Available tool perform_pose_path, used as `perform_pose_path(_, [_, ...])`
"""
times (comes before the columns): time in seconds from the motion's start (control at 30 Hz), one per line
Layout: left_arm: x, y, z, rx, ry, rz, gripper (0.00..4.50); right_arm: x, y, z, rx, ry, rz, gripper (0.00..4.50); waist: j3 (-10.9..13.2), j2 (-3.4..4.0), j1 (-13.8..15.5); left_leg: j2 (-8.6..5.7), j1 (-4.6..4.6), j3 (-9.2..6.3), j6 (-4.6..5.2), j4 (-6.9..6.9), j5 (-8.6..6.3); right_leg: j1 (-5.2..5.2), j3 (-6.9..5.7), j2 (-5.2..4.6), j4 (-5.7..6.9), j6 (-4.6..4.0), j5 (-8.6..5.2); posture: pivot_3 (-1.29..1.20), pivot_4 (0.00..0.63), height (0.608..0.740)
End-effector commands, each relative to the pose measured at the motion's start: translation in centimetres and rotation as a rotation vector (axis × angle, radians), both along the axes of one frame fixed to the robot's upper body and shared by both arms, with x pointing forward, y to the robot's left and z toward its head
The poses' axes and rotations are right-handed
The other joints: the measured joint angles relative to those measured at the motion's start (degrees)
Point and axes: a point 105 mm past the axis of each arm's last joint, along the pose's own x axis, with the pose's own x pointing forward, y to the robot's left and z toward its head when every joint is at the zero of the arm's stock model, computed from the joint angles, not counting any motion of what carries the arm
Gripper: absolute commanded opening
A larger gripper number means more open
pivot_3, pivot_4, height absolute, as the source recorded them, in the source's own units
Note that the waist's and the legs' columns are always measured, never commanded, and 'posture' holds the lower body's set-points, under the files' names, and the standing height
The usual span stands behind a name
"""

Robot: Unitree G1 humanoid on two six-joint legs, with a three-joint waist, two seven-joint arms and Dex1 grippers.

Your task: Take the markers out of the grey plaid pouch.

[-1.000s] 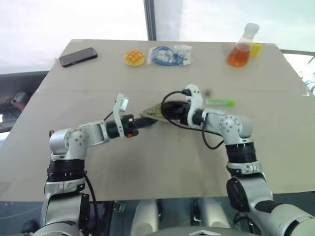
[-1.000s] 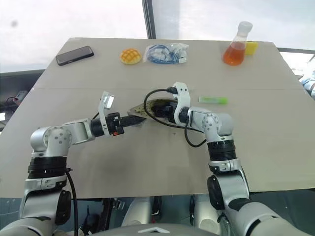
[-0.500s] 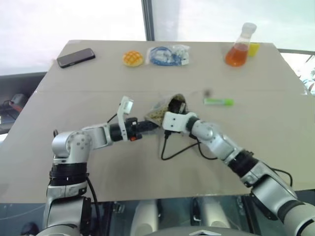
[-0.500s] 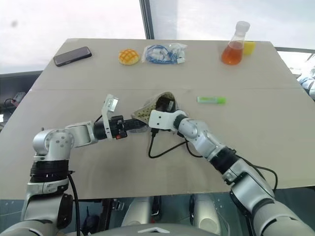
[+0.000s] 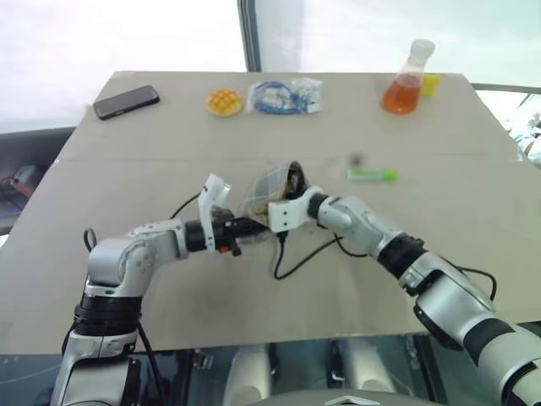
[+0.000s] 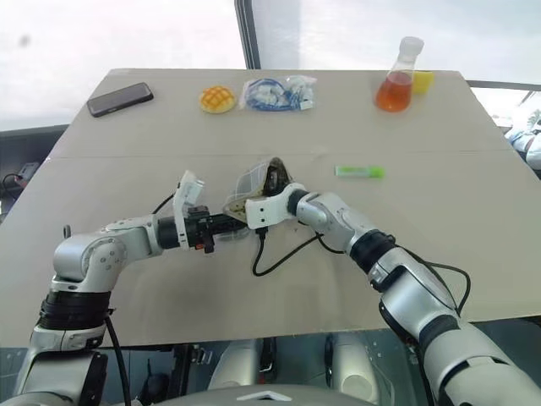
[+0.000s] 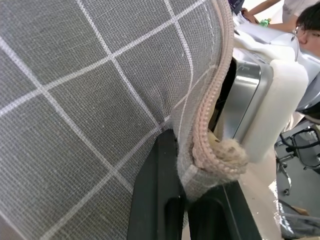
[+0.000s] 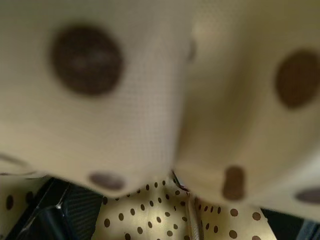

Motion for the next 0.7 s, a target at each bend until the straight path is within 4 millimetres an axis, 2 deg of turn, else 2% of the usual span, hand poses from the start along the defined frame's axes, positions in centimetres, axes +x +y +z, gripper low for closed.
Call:
perform_pose_path(0.03, [-0.8,-1.7,1.9,-0.070,-0.092,-0.090,0.00,-0.1,-0.9,-3.2,-0.058,0.146,-0.041,3.14,0.0,0.00,0.0,0.00,0.00,-0.01,0.00,0.00,0.00,0.00,-0.01,0.00,0.02,0.00,0.00,0.00,0.150,0.740])
perform_pose_path(0.23, [-0.6,-1.1,1.7,-0.076,-0.115,-0.041,0.00,0.5,-1.9,-2.3,0.001,0.136,-0.082,3.14,0.0,0.01,0.0,0.00,-0.02,0.00,-0.03,0.00,0.02,0.00,0.00,-0.01,0.03,0.00,0.01,0.00,0.150,0.740])
perform_pose_path(0.37, [-1.3,-1.6,1.6,-0.066,-0.135,-0.083,0.00,0.4,-0.8,-1.2,-0.003,0.046,-0.032,3.14,0.0,0.01,0.1,-0.01,-0.02,0.00,-0.03,0.00,0.02,-0.01,0.00,-0.02,0.03,0.00,0.01,0.00,0.150,0.740])
perform_pose_path(0.5, [-1.9,-2.1,1.6,-0.035,-0.183,-0.145,0.00,0.0,0.5,-1.8,-0.072,-0.033,0.030,3.14,0.0,0.02,0.0,0.00,-0.01,0.01,-0.01,0.01,0.01,-0.02,0.00,-0.01,0.06,-0.01,0.00,0.00,0.150,0.740])
perform_pose_path(0.7, [-2.4,-2.3,1.2,0.010,-0.232,-0.197,0.00,1.0,0.3,-2.9,-0.136,-0.013,-0.009,3.14,0.0,0.02,-0.1,0.01,0.00,0.04,-0.15,0.00,0.03,-0.03,0.00,-0.01,0.07,-0.02,0.00,0.00,0.150,0.740])
